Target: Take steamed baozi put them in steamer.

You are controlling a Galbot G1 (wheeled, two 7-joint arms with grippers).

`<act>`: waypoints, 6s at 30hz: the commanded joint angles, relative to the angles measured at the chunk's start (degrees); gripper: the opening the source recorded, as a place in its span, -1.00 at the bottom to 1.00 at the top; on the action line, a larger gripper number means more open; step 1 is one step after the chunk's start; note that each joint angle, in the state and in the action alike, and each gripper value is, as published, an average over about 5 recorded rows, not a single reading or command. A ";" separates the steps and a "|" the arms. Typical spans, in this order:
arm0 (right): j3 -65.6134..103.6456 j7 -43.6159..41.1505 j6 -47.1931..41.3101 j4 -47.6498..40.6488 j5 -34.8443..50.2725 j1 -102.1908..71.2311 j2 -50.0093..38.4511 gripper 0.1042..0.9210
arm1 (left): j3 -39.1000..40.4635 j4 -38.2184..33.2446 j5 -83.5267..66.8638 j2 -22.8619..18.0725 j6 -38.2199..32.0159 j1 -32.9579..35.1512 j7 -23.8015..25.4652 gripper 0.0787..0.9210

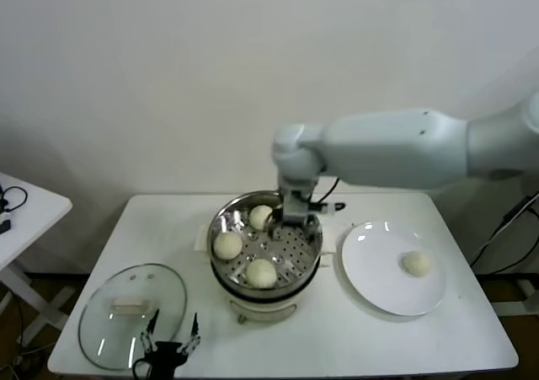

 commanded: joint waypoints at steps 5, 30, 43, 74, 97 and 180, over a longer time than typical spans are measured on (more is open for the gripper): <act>-20.58 0.97 -19.72 -5.04 18.79 11.60 -20.66 0.76 | 0.41 0.56 0.14 0.17 -0.53 0.01 0.00 0.77; 6.31 5.46 -24.87 -23.56 0.13 -29.44 -31.59 0.76 | -0.06 0.42 0.87 -0.95 -1.60 0.91 -0.22 0.77; 12.72 7.64 -25.06 -27.77 -0.85 -35.79 -27.02 0.76 | -0.41 1.27 0.84 -0.95 -1.97 0.95 -0.43 0.77; -15.66 8.79 -31.02 -3.36 19.86 2.85 -26.10 0.37 | 0.13 0.80 0.76 -0.63 -1.92 0.47 -0.46 0.77; -6.55 19.80 -44.73 9.82 42.18 4.88 -6.73 0.37 | 0.85 -0.92 0.92 -0.30 -0.38 -1.49 -0.14 0.77; 132.05 62.41 -6.59 26.77 12.99 -144.84 -9.66 0.76 | 0.80 0.86 -2.53 1.00 -7.30 -2.48 -0.87 0.77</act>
